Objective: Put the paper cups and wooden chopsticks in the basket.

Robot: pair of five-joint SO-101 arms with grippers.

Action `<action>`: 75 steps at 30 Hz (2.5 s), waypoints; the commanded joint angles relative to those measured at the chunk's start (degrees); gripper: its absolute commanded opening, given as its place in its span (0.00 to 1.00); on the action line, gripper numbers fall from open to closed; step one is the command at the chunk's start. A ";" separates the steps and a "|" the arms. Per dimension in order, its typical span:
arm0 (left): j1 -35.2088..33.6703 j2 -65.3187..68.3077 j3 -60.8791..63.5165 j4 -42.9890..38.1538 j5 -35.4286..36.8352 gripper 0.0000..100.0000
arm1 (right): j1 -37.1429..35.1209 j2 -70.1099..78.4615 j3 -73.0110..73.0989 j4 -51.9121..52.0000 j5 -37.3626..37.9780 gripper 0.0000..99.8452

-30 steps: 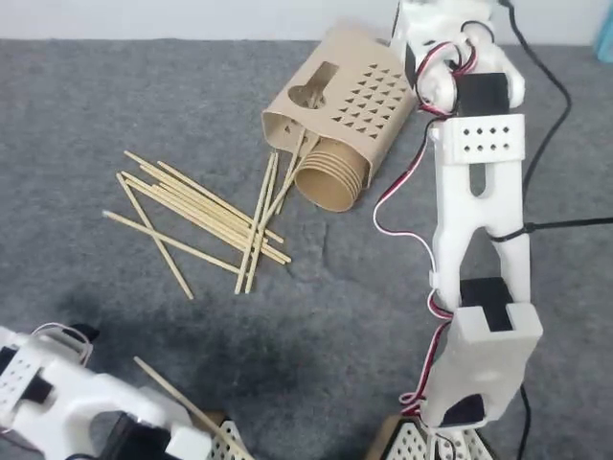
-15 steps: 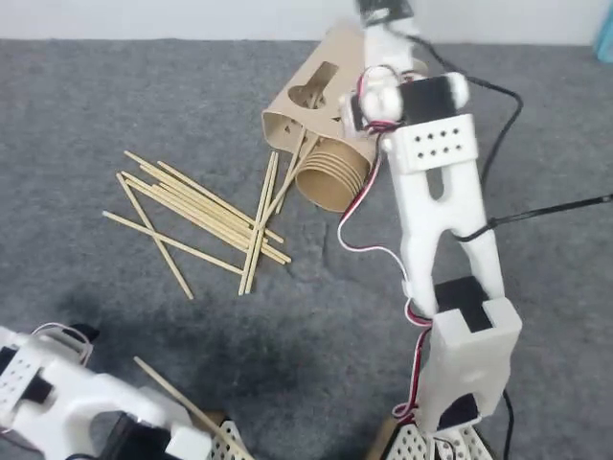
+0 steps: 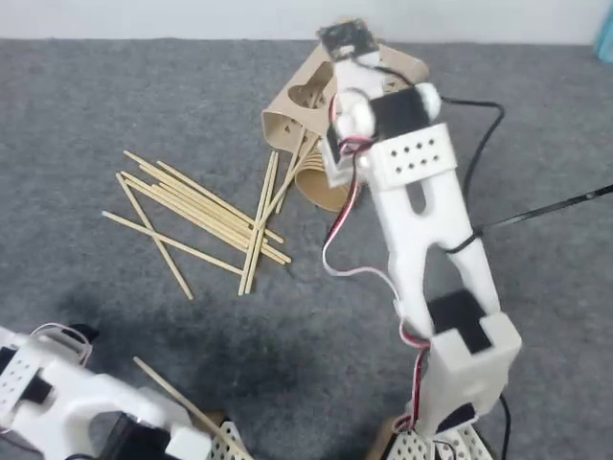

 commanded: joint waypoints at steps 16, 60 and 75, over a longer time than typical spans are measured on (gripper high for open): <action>0.70 -1.41 -0.22 -0.88 -0.62 0.33 | -1.80 -45.05 78.24 -61.32 4.31 0.41; 0.70 -1.41 -0.22 -0.88 -0.70 0.33 | -1.36 -31.43 91.08 -99.30 1.05 0.35; 0.53 -1.41 -0.22 -0.79 -0.79 0.33 | 7.34 -8.57 75.16 -105.01 1.14 0.35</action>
